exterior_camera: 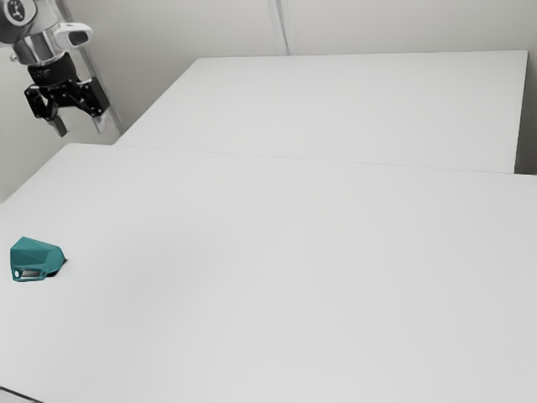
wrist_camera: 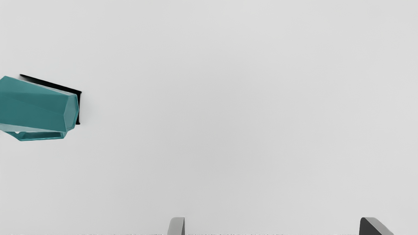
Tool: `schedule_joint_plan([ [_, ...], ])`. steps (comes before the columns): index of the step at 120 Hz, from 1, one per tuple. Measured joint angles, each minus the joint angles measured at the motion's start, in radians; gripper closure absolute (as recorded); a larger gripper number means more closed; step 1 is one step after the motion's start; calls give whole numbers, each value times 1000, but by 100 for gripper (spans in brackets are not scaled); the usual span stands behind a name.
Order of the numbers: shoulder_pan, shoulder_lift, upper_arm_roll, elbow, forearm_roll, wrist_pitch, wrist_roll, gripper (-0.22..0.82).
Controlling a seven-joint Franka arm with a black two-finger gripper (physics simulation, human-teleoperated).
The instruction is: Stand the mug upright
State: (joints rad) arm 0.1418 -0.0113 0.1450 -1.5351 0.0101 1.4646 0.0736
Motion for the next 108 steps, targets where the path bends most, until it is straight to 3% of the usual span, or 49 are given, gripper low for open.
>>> schedule_joint_plan([
  [23,159,-66,1,-164,-30,125,94,2],
  [62,380,-77,1,-292,-209,325,366,2],
  [108,617,-26,23,-355,-478,390,819,2],
])
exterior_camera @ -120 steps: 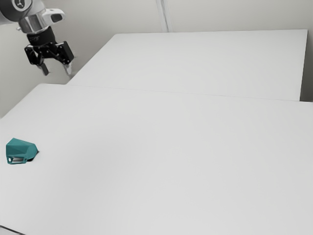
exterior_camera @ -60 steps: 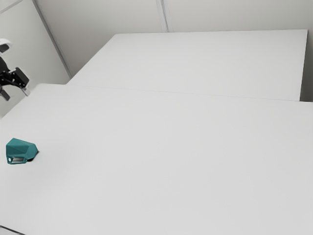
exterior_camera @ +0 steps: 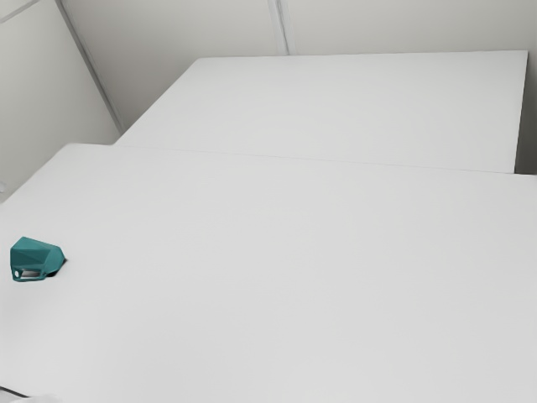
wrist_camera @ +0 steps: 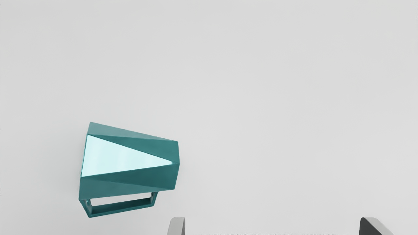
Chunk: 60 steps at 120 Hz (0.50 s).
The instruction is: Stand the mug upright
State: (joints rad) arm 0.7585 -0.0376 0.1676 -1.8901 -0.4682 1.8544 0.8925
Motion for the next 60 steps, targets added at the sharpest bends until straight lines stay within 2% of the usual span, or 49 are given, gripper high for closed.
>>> schedule_joint_plan([
  [34,162,110,3,-5,-135,-15,315,2],
  [60,221,207,3,39,-244,-31,511,2],
])
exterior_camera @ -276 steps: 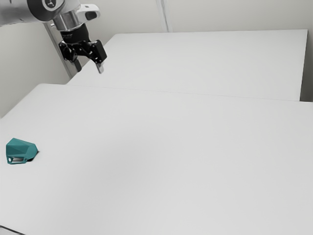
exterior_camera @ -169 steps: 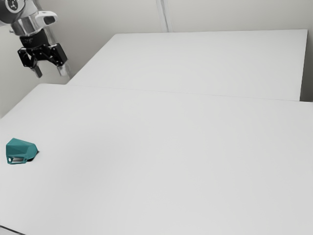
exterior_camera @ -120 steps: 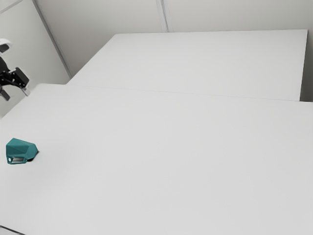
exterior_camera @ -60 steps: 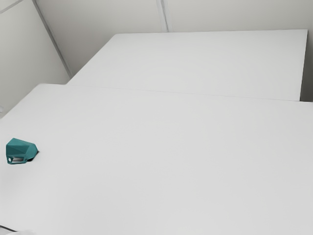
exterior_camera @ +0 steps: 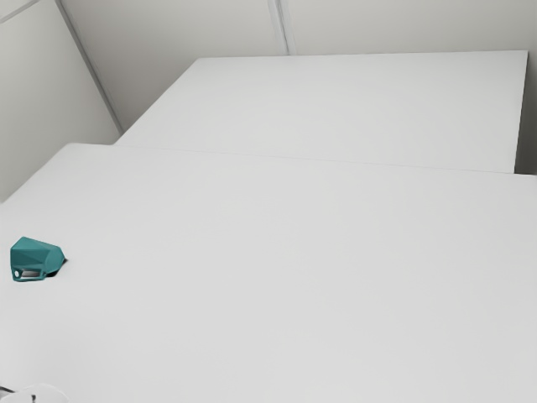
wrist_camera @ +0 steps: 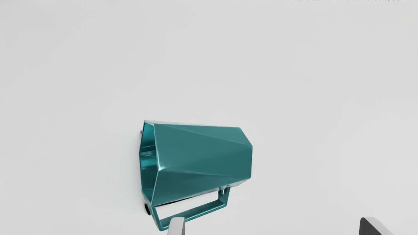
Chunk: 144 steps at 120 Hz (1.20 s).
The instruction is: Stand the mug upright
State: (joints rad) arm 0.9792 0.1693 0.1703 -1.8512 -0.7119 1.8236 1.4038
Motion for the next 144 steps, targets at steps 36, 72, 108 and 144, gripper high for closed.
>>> schedule_joint_plan([
  [36,22,131,-2,112,-70,-60,163,2],
  [72,26,220,-6,152,-75,-124,114,3],
  [108,26,332,-6,300,-64,-181,-1,3],
  [144,17,416,-17,357,-69,-204,-72,3],
])
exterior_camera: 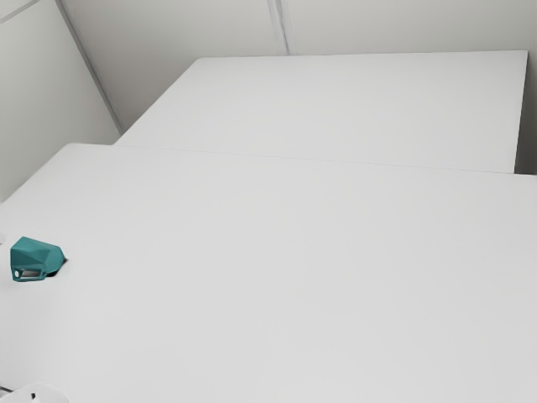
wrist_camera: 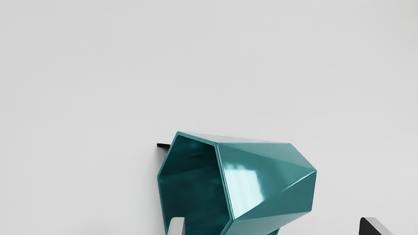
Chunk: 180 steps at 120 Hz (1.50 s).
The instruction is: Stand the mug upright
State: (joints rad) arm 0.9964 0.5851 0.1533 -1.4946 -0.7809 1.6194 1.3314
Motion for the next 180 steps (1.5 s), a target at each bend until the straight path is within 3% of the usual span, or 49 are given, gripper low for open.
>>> schedule_joint_plan([
  [97,-25,63,-53,-7,-1,6,-83,3],
  [153,-24,58,-68,-15,-3,-2,-99,36],
  [180,-22,44,-82,-18,4,-3,-103,47],
])
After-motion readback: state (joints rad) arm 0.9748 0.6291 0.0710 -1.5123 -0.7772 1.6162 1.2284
